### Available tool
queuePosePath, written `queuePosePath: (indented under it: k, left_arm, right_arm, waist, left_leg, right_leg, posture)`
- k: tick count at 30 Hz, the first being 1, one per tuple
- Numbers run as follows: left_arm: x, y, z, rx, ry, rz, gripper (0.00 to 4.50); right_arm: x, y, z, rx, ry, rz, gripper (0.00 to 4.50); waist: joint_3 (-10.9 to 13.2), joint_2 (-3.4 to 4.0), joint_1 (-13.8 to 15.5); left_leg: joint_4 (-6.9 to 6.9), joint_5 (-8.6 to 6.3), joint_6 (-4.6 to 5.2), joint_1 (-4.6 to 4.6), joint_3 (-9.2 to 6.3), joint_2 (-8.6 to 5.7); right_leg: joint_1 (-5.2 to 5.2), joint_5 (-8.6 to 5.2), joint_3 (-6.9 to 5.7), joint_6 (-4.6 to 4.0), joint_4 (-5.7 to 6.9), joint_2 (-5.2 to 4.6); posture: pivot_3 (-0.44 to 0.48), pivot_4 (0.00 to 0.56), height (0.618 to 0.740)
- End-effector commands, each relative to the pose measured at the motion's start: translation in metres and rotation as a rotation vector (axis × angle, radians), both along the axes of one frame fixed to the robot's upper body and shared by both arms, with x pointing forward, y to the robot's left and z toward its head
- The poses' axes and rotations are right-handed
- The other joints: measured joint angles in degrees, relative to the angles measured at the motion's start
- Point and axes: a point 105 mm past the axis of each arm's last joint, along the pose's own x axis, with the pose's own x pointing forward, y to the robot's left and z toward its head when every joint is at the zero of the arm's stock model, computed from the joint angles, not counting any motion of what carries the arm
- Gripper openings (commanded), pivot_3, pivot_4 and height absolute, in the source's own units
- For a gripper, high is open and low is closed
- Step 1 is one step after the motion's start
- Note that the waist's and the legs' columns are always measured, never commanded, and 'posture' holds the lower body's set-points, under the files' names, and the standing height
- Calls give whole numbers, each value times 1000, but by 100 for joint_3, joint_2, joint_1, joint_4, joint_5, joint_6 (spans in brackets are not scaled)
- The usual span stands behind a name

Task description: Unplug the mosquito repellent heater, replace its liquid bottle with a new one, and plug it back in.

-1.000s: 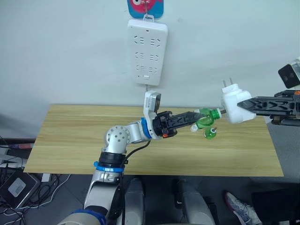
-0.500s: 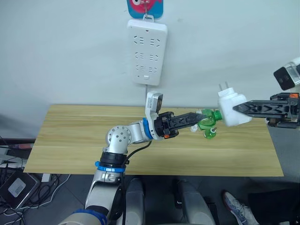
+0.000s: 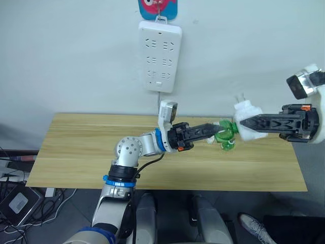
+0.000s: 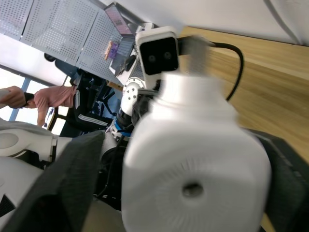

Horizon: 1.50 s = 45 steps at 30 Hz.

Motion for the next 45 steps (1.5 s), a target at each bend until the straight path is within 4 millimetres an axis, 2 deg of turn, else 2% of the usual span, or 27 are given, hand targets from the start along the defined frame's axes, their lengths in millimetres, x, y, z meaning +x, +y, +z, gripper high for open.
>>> queuePosePath:
  k: [1,6,11,15,18,21,23,26,29,33,37,40,42,45]
  left_arm:
    - [-3,3,9,-35,-20,-22,2262]
    - [-4,6,11,-40,-4,-31,2262]
    - [-1,9,17,-49,3,-30,2262]
    - [1,9,17,-44,5,-26,2262]
    - [2,10,17,-42,7,-23,2262]
    - [2,11,17,-38,5,-21,2262]
    - [1,14,17,-24,-5,-28,2262]
    - [1,21,15,6,-13,-31,2262]
    - [2,29,14,39,-16,-34,2262]
    - [1,36,12,76,-12,-46,2262]
    - [-1,38,11,91,-5,-63,2262]
    - [-2,38,11,95,-2,-68,2262]
    - [-1,38,11,97,2,-66,2262]
    - [0,38,11,103,4,-57,2262]
  right_arm:
    - [-6,1,10,22,-33,25,4488]
    - [-7,-3,8,33,-6,22,4488]
    - [-24,-12,-4,7,102,62,4488]
    - [-25,-11,-5,22,98,70,4488]
    - [-36,-13,-4,10,138,111,4488]
    - [-55,-11,-14,-54,197,151,4488]
    - [-53,-14,-26,-95,178,73,4488]
    - [-39,-29,-36,-85,139,-106,4488]
    - [-25,-45,-40,-43,108,-260,3941]
    - [-9,-50,-43,-1,69,-365,2566]
    - [13,-41,-45,60,23,-412,1099]
    - [25,-23,-42,116,0,-386,32]
    - [27,-11,-42,136,-3,-363,32]
    - [21,6,-44,165,7,-287,32]
  waist:
    - [0,0,-1]
    - [0,0,-1]
    - [0,0,9]
    - [0,0,-6]
    - [0,1,-6]
    - [0,1,-1]
    - [-1,0,2]
    - [0,-3,8]
    - [0,-3,0]
    - [0,-2,-10]
    - [0,-2,-23]
    - [0,-2,-20]
    - [0,-2,-13]
    - [0,-2,-4]
  left_leg:
    - [0,0,0,0,0,0]
    - [1,0,0,1,0,0]
    - [1,0,0,-1,-5,0]
    - [6,0,0,-1,-3,-1]
    - [7,0,0,3,-1,0]
    - [6,0,0,2,-4,0]
    - [5,0,0,0,-6,2]
    - [10,0,0,-2,-8,0]
    - [22,0,0,-1,-6,-2]
    - [48,0,0,-1,-7,0]
    - [64,-1,1,-4,-5,-1]
    - [66,-1,1,-6,-7,-2]
    - [63,-1,1,-6,-9,-1]
    - [58,-1,1,-11,-17,-1]
  right_leg:
    - [0,0,0,0,1,0]
    - [0,0,0,0,2,0]
    - [0,0,-5,0,2,0]
    - [1,0,-3,0,4,0]
    - [0,0,0,0,11,0]
    - [0,-1,-3,0,11,2]
    - [1,-1,-6,1,8,2]
    - [3,-1,-7,1,8,1]
    - [3,1,-2,4,16,0]
    - [7,5,0,9,24,3]
    - [14,11,5,17,21,3]
    - [14,12,4,19,20,3]
    - [14,12,2,18,20,3]
    - [13,11,-4,18,17,3]
  posture:
    - [113,313,740]
    - [112,315,740]
    - [112,315,740]
    - [114,318,740]
    - [114,318,740]
    - [114,317,740]
    - [114,317,740]
    - [123,317,740]
    - [129,317,740]
    - [128,318,740]
    - [130,317,740]
    - [135,315,740]
    - [138,315,740]
    - [142,314,740]
